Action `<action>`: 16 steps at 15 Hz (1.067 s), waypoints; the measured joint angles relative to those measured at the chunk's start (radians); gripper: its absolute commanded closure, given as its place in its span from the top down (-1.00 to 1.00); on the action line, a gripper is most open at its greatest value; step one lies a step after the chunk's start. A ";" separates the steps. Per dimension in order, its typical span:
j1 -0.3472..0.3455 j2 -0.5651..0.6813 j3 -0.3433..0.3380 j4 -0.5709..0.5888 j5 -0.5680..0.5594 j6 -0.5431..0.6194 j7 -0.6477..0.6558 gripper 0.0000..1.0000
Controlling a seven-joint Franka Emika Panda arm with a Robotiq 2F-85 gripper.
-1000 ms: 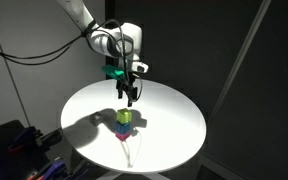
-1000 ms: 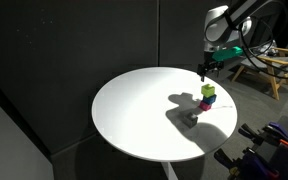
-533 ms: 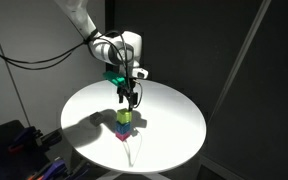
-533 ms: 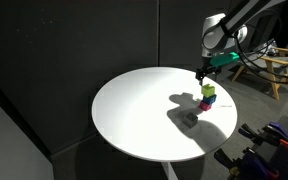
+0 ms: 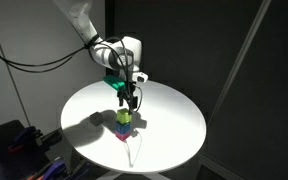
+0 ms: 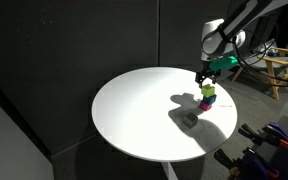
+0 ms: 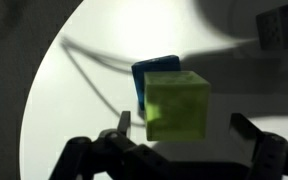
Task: Put the green block on the table
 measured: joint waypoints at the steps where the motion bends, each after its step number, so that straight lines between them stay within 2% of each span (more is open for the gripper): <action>1: 0.000 0.005 -0.001 0.000 0.000 0.003 0.000 1.00; 7: 0.000 0.029 -0.007 0.002 0.000 0.009 0.000 1.00; 8: 0.000 0.032 -0.008 0.002 0.000 0.009 0.000 0.50; 9: 0.000 0.034 -0.009 0.002 0.000 0.009 0.000 0.47; 14: 0.000 0.040 -0.011 0.008 0.000 0.010 0.000 -0.33; 16: 0.000 0.040 -0.011 0.010 0.000 0.010 0.000 -0.42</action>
